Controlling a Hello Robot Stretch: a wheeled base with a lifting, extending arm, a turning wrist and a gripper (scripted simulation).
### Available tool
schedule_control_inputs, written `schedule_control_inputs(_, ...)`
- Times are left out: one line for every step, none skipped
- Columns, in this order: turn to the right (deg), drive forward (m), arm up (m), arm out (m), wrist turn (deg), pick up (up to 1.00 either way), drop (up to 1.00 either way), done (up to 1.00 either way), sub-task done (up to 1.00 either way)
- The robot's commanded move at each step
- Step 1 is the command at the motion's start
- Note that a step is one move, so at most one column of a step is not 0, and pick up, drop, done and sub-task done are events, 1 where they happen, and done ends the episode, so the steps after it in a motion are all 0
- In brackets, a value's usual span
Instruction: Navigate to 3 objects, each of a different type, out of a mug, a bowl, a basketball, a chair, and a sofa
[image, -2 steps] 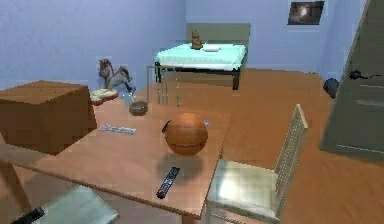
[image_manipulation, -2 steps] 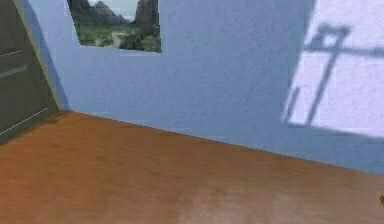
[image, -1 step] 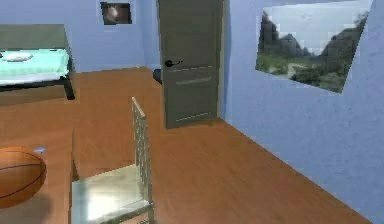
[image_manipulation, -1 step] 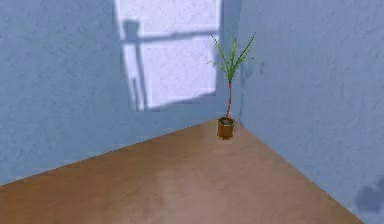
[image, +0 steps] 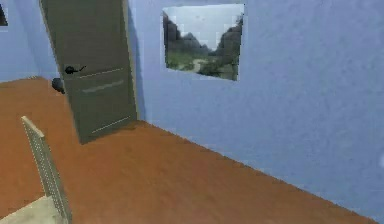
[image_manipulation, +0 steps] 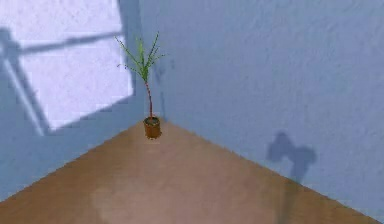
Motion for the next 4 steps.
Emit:
schedule_control_inputs(0.0,1.0,0.0,0.0,0.0,0.0,0.0,0.0,0.0)
schedule_control_inputs(-45.0,0.0,0.0,0.0,0.0,0.0,0.0,0.0,0.0)
schedule_control_inputs(-6.0,0.0,0.0,0.0,0.0,0.0,0.0,0.0,0.0)
schedule_control_inputs(0.0,0.8,0.0,0.0,0.0,0.0,0.0,0.0,0.0)
